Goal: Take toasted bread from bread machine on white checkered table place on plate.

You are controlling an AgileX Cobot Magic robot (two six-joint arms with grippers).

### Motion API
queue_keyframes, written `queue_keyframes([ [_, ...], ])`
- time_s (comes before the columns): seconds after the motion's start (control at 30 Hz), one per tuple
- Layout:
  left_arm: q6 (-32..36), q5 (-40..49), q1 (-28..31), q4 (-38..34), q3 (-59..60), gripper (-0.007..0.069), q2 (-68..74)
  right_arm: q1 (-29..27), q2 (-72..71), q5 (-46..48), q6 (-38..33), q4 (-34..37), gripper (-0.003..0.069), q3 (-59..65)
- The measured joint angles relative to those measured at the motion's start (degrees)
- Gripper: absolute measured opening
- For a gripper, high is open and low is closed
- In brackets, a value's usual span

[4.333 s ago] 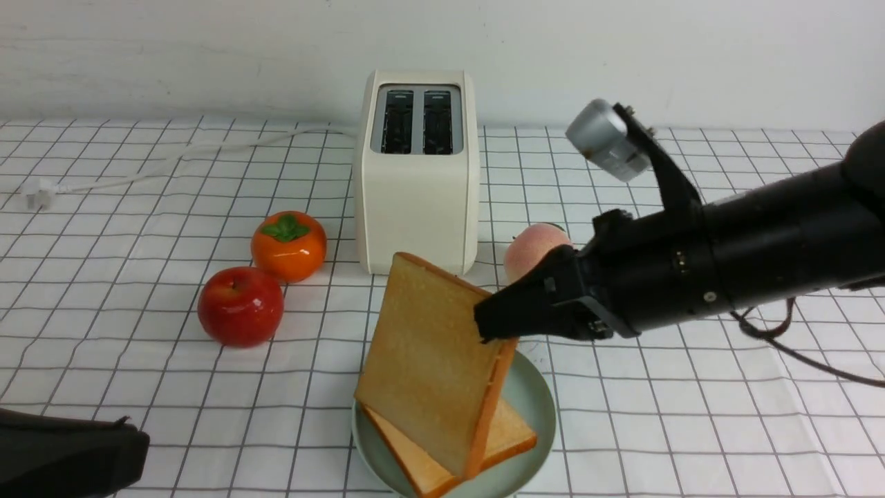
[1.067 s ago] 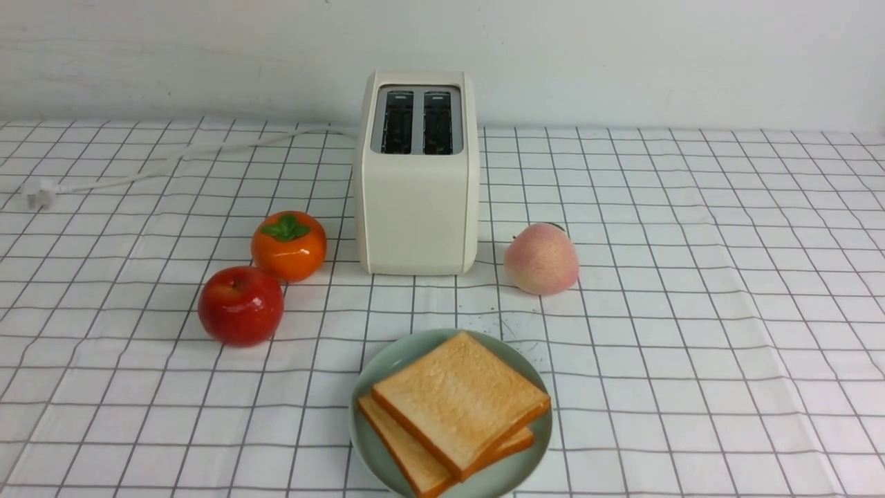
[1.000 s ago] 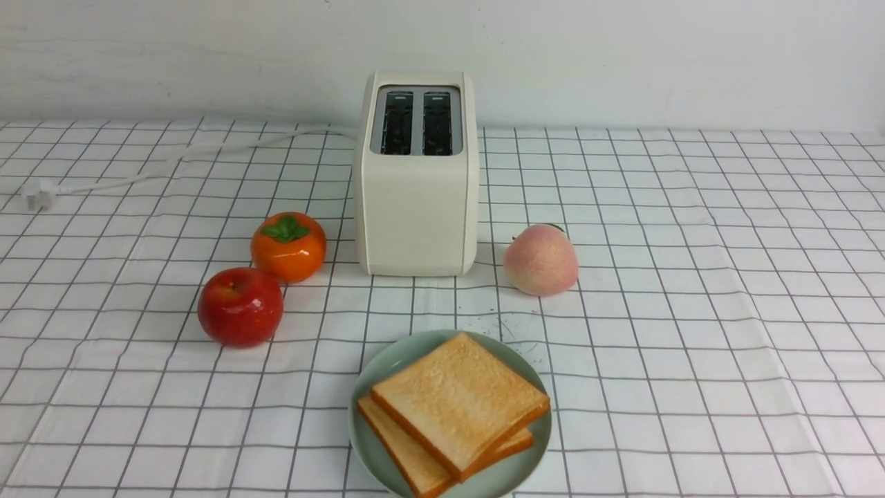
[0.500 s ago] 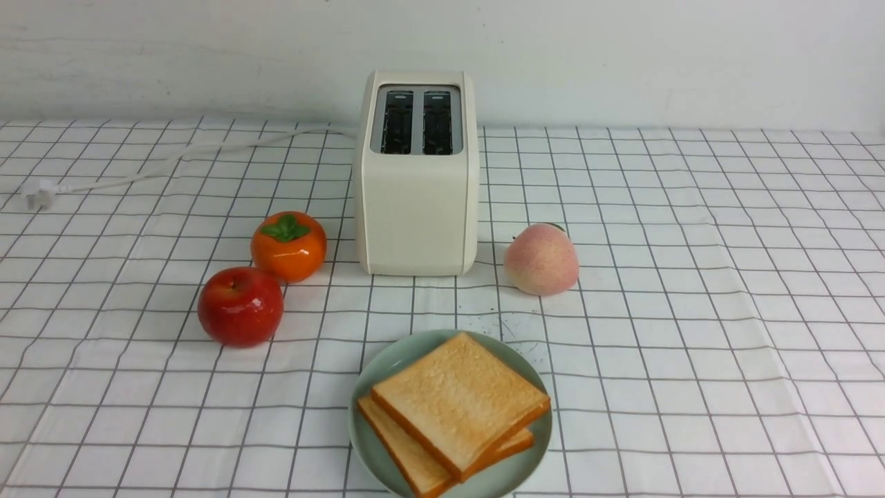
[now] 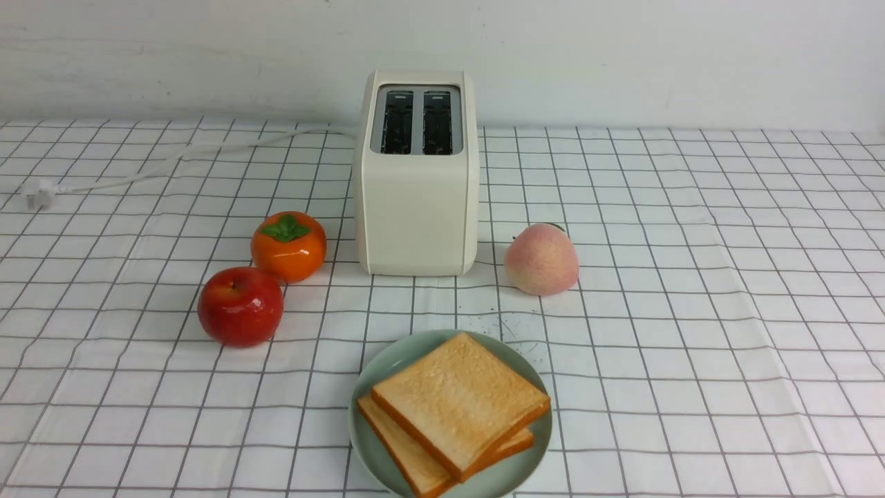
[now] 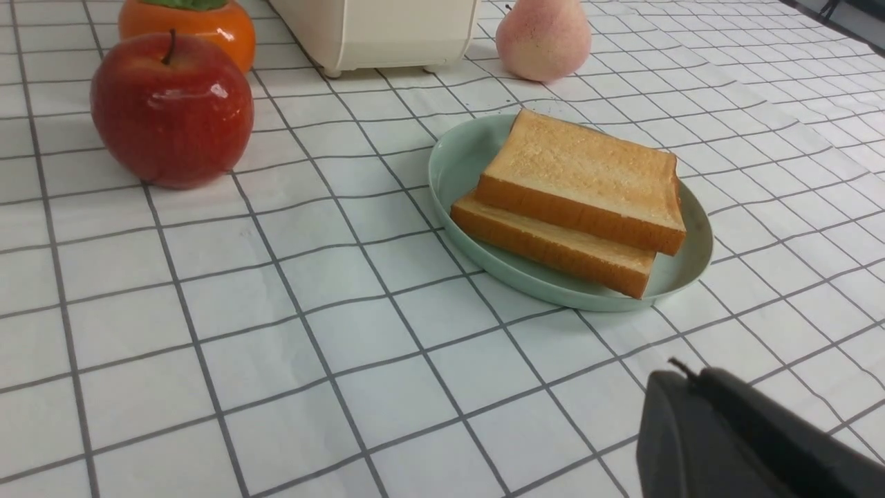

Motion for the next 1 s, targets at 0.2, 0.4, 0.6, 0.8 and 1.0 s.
queue_keyframes([
  [0.2, -7.5, -8.1, 4.8, 9.5, 0.1, -0.0013, -0.1, 0.0, 0.0, 0.0, 0.0, 0.0, 0.0043, 0.0],
  [0.4, -15.2, -12.3, 20.2, 12.3, 5.4, -0.0013, -0.1, 0.0, 0.0, 0.0, 0.0, 0.0, 0.0057, 0.0],
  [0.6, -15.3, -3.5, 22.3, 10.8, 6.3, -0.0013, -0.1, 0.0, 0.0, 0.0, -0.1, 0.0, 0.0066, 0.0],
  [0.8, -15.3, -3.4, 21.8, 10.3, 6.3, -0.0013, -0.1, 0.0, 0.0, 0.0, -0.1, 0.0, 0.0076, 0.0],
  [1.0, -15.3, -3.4, 21.8, 10.3, 6.3, -0.0013, -0.1, 0.0, 0.0, 0.0, -0.1, 0.0, 0.0085, 0.0],
])
